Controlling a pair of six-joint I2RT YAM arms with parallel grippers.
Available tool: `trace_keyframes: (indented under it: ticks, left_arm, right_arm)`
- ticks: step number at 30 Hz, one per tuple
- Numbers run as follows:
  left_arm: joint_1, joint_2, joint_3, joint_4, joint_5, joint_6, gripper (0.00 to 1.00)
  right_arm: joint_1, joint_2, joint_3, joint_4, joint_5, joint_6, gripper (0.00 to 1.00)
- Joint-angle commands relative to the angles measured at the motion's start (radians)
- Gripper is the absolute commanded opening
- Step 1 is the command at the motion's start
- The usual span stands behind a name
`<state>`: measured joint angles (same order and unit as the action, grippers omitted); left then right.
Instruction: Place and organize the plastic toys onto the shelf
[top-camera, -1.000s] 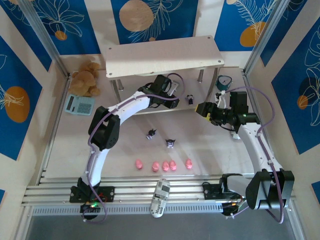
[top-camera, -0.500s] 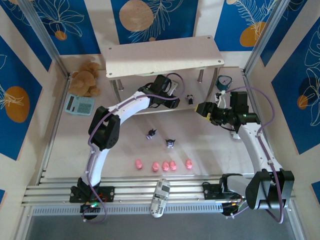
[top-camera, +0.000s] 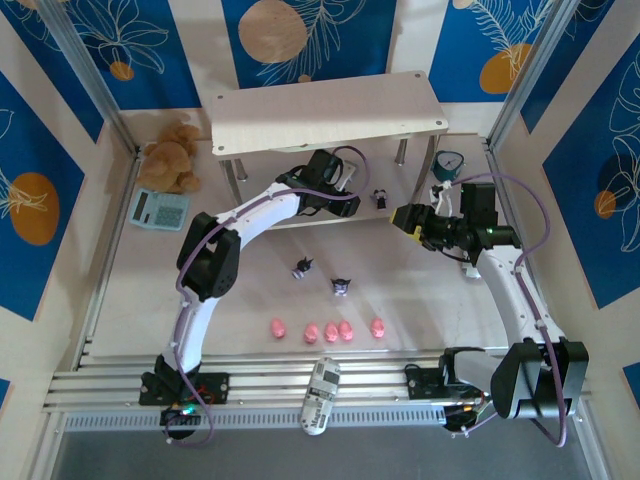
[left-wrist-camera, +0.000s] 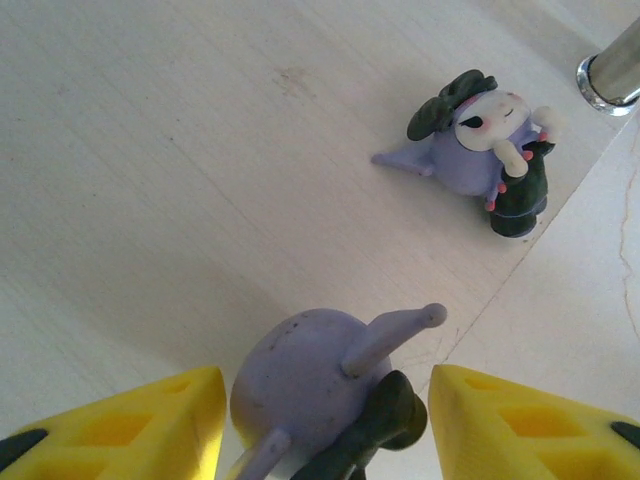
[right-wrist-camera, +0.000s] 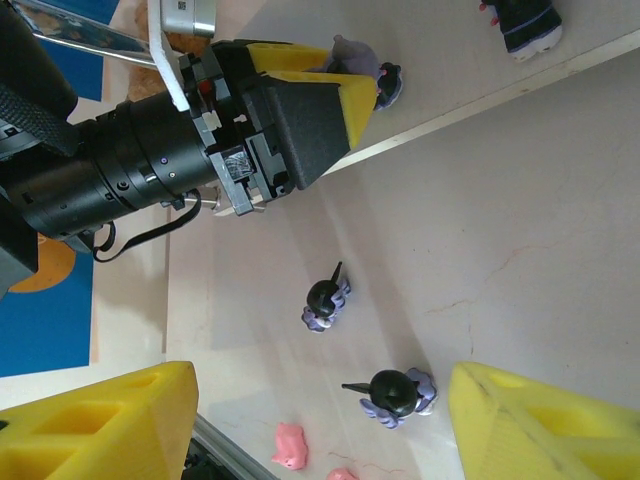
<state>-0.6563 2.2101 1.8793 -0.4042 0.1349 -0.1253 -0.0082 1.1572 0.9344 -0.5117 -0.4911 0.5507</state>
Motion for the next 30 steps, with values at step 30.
trace_keyframes:
  ticks: [30]
  left_arm:
    - [-0.042, -0.398, -0.573, 0.406, -0.116, 0.111, 0.63]
  right_arm:
    - [-0.009, -0.003, -0.017, 0.0, -0.035, -0.008, 0.68]
